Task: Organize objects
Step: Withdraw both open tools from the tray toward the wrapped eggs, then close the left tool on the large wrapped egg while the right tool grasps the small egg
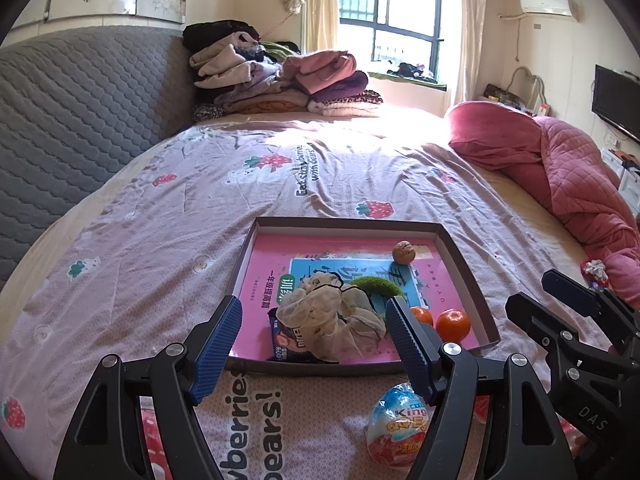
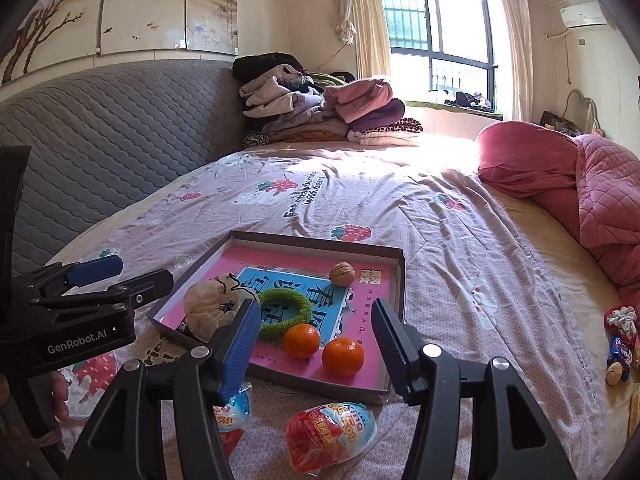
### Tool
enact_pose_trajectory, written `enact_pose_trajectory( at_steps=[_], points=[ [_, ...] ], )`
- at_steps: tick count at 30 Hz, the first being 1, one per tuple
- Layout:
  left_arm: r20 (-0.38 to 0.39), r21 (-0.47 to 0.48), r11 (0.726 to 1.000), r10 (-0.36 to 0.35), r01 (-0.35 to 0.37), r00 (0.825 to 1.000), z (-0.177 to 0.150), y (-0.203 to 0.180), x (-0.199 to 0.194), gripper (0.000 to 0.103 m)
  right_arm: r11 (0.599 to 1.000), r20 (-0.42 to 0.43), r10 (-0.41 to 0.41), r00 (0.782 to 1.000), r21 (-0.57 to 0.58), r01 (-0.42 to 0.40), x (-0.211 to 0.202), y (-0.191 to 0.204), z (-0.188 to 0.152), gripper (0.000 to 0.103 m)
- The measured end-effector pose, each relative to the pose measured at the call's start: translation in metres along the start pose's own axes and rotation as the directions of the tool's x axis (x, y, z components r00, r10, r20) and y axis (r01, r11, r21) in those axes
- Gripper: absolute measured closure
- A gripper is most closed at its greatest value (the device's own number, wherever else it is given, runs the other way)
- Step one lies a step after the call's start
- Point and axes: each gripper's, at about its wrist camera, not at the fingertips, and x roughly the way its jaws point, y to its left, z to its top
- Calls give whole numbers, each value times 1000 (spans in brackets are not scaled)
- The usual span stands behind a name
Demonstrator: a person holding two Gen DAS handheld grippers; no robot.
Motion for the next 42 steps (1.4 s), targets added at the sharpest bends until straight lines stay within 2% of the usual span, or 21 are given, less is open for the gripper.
enact_pose_trajectory(
  at_steps=[16,42],
  points=[
    [1,24,1000,-7,7,1000,-18,-6,-30,27,1000,21,19,1000,12,-19,-27,3,-5,43],
    [-58,70,997,-25,29,998,-50,-24,-32,27,997,-34,3,999,74,-1,-39,-15,-45,40]
  ],
)
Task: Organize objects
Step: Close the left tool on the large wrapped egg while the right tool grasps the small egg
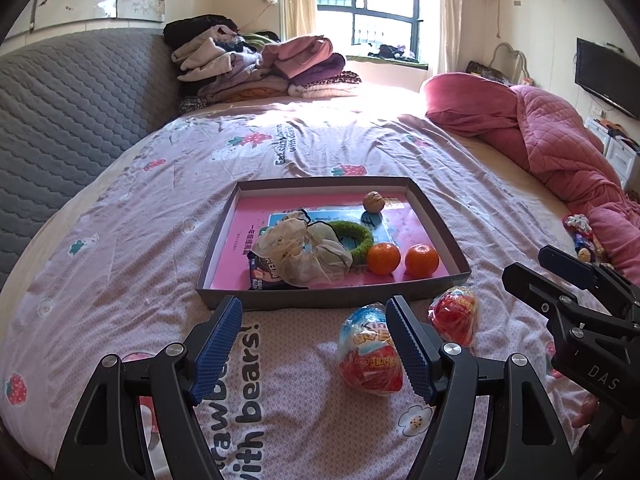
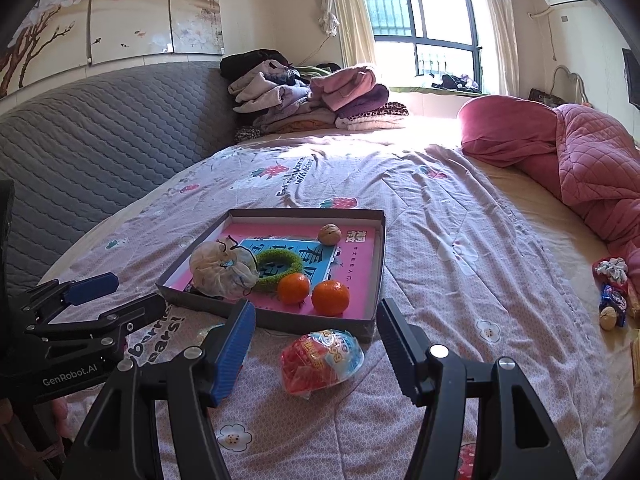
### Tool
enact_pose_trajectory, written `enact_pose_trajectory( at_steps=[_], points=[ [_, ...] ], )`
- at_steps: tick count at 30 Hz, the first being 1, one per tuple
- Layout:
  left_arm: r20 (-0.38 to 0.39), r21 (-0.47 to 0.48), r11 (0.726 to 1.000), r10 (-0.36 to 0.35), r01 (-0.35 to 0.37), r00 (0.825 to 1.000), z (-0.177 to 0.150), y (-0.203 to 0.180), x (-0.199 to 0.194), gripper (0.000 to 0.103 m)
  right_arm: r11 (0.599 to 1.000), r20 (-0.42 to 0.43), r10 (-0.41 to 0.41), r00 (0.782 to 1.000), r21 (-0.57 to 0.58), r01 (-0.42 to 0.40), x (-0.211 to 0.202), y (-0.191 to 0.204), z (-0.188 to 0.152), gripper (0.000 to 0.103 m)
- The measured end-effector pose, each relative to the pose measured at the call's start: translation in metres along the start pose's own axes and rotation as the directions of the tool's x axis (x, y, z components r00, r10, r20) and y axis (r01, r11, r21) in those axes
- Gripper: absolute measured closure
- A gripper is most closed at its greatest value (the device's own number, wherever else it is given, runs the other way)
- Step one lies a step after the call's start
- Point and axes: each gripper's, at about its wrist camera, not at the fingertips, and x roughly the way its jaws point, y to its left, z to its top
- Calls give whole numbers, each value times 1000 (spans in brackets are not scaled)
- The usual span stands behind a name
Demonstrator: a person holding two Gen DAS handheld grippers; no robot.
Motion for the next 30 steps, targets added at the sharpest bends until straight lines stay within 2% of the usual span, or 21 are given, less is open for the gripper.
enact_pose_trajectory(
  at_steps=[30],
  points=[
    [-102,46,997,-54,59,993,-31,-20,27,27,999,-100,-4,995,40,8,27,-10,-21,40]
  ],
)
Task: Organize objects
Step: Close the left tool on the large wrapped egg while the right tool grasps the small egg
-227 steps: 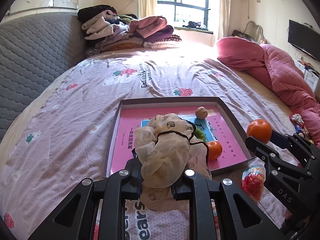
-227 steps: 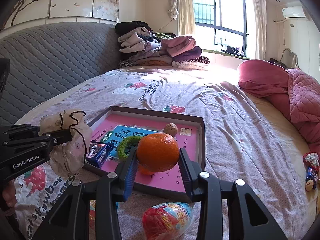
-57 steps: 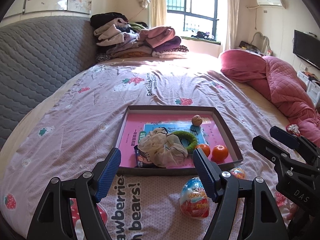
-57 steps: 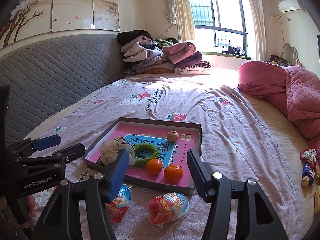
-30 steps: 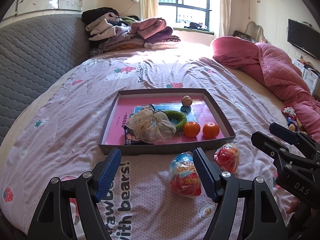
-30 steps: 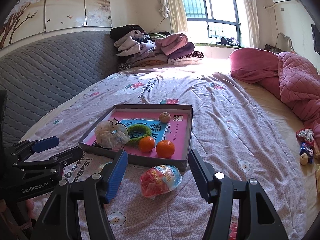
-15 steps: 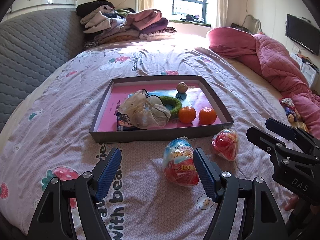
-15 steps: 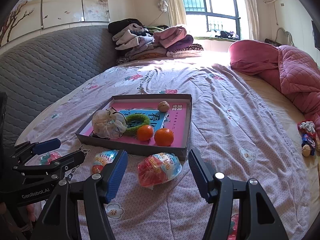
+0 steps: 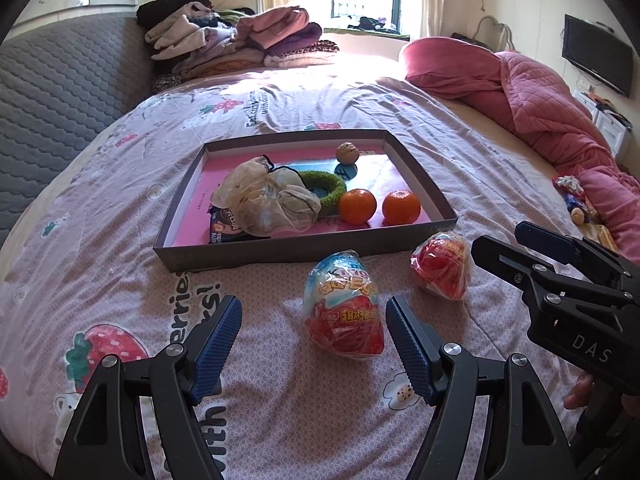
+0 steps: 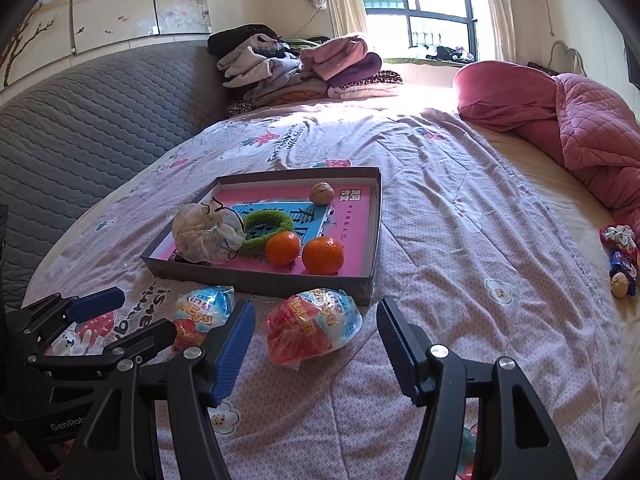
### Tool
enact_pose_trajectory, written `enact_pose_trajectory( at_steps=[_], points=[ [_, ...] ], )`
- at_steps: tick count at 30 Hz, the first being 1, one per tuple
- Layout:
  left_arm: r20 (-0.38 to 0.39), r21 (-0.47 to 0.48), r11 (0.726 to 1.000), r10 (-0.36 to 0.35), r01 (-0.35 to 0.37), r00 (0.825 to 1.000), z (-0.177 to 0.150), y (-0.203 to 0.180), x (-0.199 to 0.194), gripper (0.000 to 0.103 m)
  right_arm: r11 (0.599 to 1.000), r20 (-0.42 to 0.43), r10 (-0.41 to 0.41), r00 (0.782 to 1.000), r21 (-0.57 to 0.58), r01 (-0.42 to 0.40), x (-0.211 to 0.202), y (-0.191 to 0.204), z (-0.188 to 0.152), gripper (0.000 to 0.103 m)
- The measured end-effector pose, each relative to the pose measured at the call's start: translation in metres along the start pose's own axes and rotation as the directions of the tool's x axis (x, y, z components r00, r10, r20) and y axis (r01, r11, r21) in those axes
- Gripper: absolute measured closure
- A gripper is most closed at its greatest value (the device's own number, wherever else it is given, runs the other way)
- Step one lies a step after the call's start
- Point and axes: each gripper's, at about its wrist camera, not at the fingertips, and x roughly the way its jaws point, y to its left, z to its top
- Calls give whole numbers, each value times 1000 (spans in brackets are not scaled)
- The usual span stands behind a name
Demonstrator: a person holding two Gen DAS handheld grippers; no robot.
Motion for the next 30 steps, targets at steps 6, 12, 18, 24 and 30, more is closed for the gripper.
enact_pose_trajectory(
  at_steps=[6,12,18,24,30],
  points=[
    [-15,2,1000,-9,9,1000,-3,-3,8,27,1000,-12,-3,1000,8,3,5,-2,-1,40],
    [-32,0,1000,-9,9,999,-6,-5,20,27,1000,-28,-6,1000,13,6,14,0,-3,40],
    [-39,-11,1000,-13,13,999,-4,-3,31,27,1000,-46,-9,999,27,10,25,0,-4,40],
    [-47,-26,999,-26,24,999,-3,0,42,27,999,-78,-10,997,47,14,40,-3,-5,40],
    [-56,-34,999,-30,28,998,-2,1,52,27,994,-100,38,994,102,-28,54,-10,-7,40]
  ],
)
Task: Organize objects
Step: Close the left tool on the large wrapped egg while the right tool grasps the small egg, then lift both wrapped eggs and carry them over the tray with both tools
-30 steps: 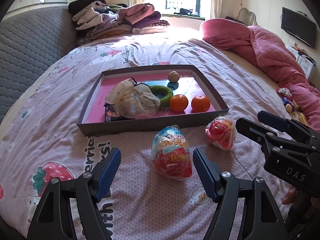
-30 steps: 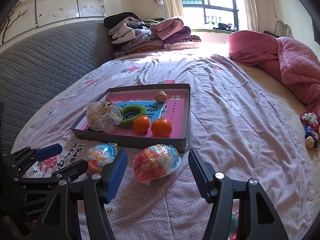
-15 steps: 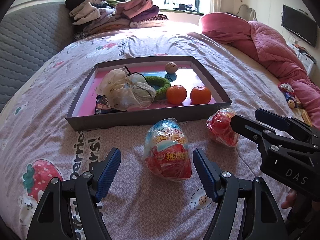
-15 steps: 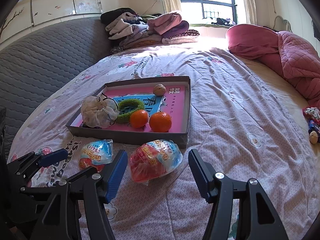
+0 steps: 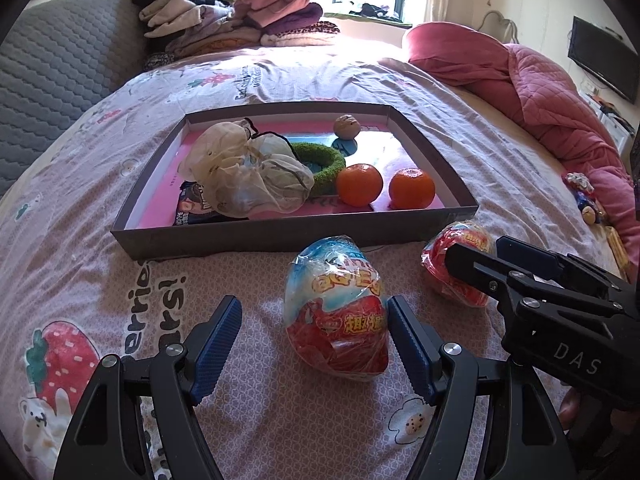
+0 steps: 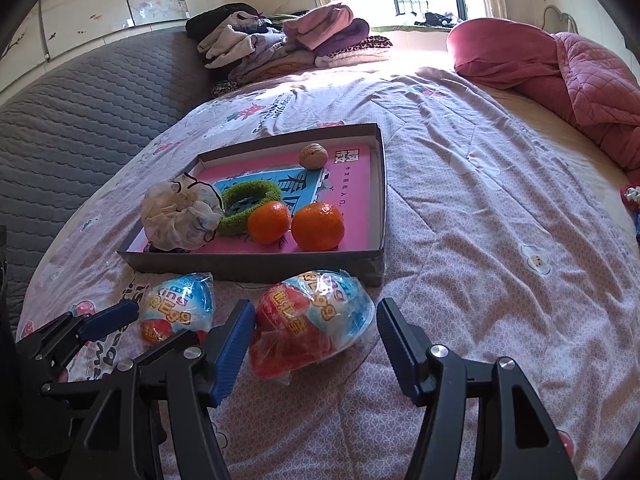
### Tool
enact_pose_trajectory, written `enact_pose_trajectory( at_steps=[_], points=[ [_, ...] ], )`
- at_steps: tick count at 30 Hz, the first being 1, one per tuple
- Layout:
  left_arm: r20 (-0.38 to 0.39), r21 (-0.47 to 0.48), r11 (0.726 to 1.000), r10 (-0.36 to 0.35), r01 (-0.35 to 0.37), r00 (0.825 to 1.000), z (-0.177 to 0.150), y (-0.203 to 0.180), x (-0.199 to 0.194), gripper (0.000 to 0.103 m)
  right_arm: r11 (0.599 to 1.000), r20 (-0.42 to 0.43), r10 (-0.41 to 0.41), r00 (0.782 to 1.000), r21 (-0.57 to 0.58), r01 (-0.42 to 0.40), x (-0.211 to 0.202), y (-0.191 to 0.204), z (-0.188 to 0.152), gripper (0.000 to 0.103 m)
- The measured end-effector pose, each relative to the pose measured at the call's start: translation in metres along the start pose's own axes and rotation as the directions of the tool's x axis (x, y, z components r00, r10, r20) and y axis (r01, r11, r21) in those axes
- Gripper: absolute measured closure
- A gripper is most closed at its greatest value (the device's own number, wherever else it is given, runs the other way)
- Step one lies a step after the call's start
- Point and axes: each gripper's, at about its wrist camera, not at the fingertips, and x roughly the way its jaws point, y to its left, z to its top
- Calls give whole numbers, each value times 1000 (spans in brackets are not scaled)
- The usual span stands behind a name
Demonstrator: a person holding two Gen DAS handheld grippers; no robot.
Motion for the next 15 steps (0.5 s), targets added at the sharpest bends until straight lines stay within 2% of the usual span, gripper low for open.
enact_pose_trajectory(
  at_steps=[10,15],
  points=[
    [-27,-47,999,0,-1,1000,2,13,19,27,997,2,44,999,56,-44,11,-9,6,40],
    [-26,-59,998,-3,2,1000,5,16,23,27,999,-10,29,1000,40,-29,16,-6,8,37]
  ],
)
